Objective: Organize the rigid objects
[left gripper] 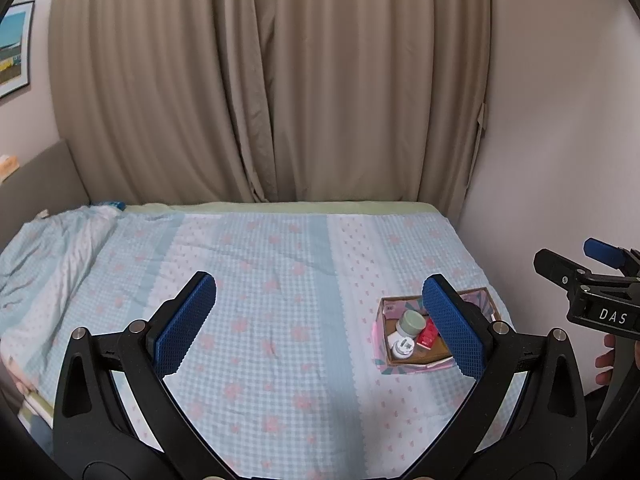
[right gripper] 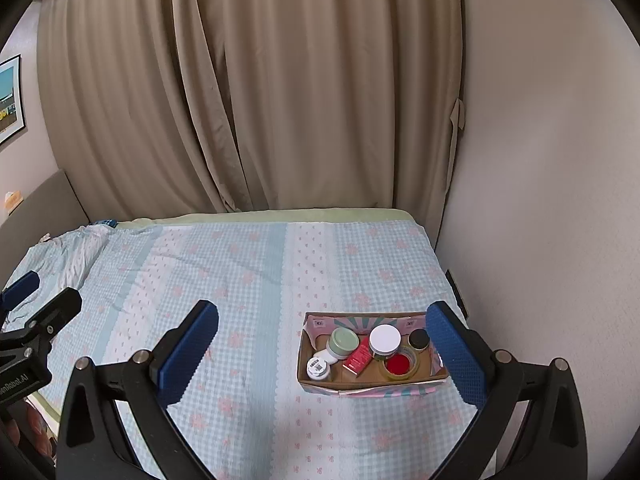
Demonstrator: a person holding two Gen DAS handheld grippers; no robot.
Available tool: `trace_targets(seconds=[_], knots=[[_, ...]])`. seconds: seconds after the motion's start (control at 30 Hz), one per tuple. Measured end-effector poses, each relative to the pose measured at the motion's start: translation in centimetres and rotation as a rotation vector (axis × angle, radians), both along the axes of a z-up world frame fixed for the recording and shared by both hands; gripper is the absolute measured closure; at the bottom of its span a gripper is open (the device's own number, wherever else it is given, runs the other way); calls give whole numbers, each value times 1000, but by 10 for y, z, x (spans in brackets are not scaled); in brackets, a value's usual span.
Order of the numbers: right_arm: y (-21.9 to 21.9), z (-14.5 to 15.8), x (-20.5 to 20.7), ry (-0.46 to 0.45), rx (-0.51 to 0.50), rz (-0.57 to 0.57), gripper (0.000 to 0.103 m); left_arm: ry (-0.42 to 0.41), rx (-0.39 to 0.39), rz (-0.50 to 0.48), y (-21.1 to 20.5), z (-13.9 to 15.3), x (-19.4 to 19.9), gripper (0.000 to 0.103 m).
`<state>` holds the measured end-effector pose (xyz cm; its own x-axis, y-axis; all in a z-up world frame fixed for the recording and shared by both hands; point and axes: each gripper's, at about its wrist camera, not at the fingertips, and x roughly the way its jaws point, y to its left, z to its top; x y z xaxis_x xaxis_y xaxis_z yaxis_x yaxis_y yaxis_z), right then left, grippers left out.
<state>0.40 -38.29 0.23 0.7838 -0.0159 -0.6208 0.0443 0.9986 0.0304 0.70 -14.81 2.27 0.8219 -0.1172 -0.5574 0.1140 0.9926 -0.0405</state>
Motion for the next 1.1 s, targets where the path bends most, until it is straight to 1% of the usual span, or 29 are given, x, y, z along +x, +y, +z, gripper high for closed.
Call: trace_targets(seconds=[0.43,0.6,0.7,0.87,1.0,1.1], knots=[[2,0,0,-1,1,-4,0,-4,-3,7,2,1,0,0],[3,0,-1,-1,0,-5,0,-20,-19,11,4,2,-1,0],[2,0,0,0,-4,-4,0,-27,-9,17,4,2,-2,0],[2,-1,0,2,-6,-1,0,-58,15,13,1,4,-5,0],[2,-1,3,0,-21,1,0,-74,-21,9,5,5,-5,0],[1,-1,4,-1,-21,4,0,-103,-18,37,8,7,-7,0]])
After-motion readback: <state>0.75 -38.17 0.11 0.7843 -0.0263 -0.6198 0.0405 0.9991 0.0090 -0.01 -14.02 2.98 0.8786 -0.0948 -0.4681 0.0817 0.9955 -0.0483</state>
